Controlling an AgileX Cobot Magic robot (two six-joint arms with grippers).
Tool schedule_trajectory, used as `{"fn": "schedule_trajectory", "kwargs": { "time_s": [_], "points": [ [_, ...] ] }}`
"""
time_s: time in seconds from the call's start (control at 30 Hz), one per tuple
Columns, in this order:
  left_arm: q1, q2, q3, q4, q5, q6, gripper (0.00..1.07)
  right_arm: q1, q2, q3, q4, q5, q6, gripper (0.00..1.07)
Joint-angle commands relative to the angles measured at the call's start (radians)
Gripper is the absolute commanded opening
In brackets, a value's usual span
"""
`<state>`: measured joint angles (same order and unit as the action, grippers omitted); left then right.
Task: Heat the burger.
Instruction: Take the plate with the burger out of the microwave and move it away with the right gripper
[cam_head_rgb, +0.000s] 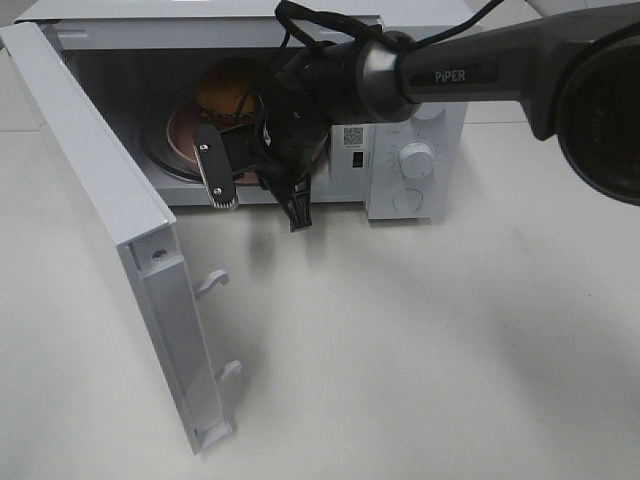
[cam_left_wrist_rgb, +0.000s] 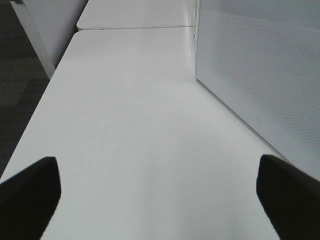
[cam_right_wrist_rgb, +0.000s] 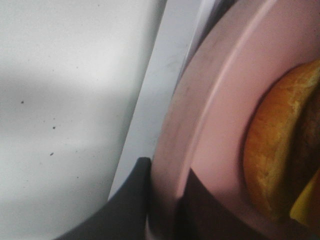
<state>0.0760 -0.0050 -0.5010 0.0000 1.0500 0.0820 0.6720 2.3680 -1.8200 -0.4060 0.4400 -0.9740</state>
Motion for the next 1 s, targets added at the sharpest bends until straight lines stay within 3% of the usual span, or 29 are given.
{"fn": "schedule_trajectory", "kwargs": {
  "time_s": [0.03, 0.33, 0.6, 0.67, 0.77, 1.0],
  "points": [
    [0.003, -0.019, 0.004, -0.006, -0.010, -0.003, 1.00, -0.004, -0.020, 0.006, 0.031, 0.067, -0.008, 0.00],
    [0.003, -0.019, 0.004, -0.006, -0.010, -0.003, 1.00, 0.008, -0.085, 0.008, 0.206, 0.237, -0.258, 0.00],
    [0.003, -0.019, 0.004, -0.006, -0.010, -0.003, 1.00, 0.008, -0.124, 0.045, 0.202, 0.309, -0.349, 0.00],
    [0.003, -0.019, 0.004, -0.006, -0.010, -0.003, 1.00, 0.006, -0.179, 0.137, 0.186, 0.242, -0.386, 0.00],
    [0.003, -0.019, 0.004, -0.006, -0.010, -0.003, 1.00, 0.005, -0.192, 0.156, 0.186, 0.228, -0.404, 0.00],
    [0.003, -0.019, 0.004, -0.006, -0.010, -0.003, 1.00, -0.012, -0.313, 0.328, 0.205, 0.100, -0.595, 0.00]
  ]
}}
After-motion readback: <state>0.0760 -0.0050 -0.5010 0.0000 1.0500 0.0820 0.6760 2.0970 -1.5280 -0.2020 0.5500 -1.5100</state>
